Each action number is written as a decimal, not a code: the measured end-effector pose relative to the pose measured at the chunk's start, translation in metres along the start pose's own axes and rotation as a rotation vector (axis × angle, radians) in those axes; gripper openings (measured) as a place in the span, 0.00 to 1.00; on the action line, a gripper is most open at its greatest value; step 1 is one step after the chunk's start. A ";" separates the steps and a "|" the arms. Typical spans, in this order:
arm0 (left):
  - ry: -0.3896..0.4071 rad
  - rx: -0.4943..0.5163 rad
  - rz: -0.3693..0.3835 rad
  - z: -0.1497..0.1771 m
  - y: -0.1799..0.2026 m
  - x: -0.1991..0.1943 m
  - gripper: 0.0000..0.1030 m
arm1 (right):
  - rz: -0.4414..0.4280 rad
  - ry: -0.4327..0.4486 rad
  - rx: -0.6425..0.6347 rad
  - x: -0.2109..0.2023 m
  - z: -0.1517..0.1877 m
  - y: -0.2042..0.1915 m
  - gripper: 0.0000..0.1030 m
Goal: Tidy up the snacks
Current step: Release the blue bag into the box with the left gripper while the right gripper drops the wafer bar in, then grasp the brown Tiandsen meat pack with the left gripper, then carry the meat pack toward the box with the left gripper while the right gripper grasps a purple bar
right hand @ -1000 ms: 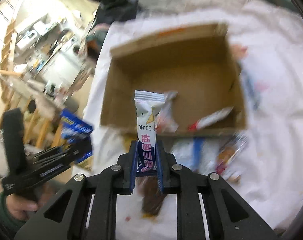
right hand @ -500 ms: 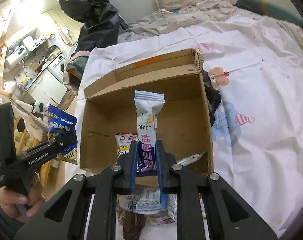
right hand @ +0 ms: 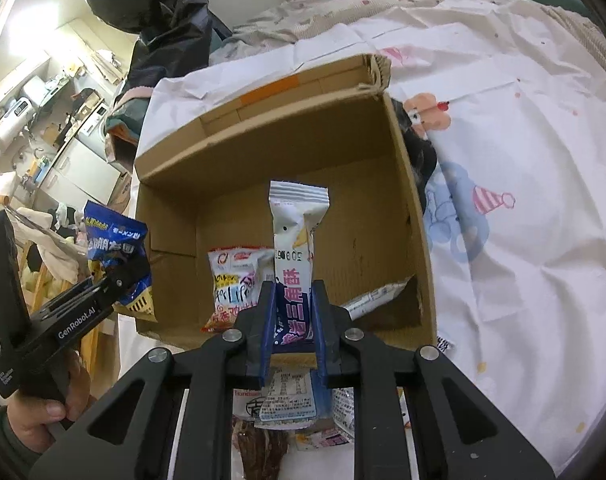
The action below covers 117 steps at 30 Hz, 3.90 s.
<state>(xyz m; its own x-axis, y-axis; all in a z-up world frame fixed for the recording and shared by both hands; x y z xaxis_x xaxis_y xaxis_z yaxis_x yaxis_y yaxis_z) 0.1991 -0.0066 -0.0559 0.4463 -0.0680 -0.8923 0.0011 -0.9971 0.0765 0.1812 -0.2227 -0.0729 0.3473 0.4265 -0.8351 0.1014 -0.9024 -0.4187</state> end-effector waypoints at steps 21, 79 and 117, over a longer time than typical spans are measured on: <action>0.063 -0.001 0.026 0.002 0.002 -0.019 0.78 | -0.007 0.014 0.099 -0.001 -0.004 0.017 0.75; -0.347 0.068 0.005 0.167 0.073 0.028 0.75 | 0.160 -0.020 0.158 -0.034 0.093 0.044 0.86; -0.289 0.107 0.007 0.132 0.022 -0.043 0.49 | -0.035 -0.279 0.429 0.034 0.113 0.062 0.61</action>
<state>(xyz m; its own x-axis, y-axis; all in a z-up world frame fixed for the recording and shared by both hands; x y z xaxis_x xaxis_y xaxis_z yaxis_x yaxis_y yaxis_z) 0.0622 -0.0301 -0.0748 0.1730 -0.0665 -0.9827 -0.1023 -0.9935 0.0492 0.0936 -0.2575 -0.1678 0.0825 0.5091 -0.8567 -0.3036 -0.8060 -0.5082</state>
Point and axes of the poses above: each gripper's, at about its wrist camera, not at the fingertips, and x roughly the way its jaws point, y to its right, z to its underside, the point moved 3 cm from there along x, roughly the way its jaws point, and after that the axes turned 8 degrees about -y, right-handed, at the moved point
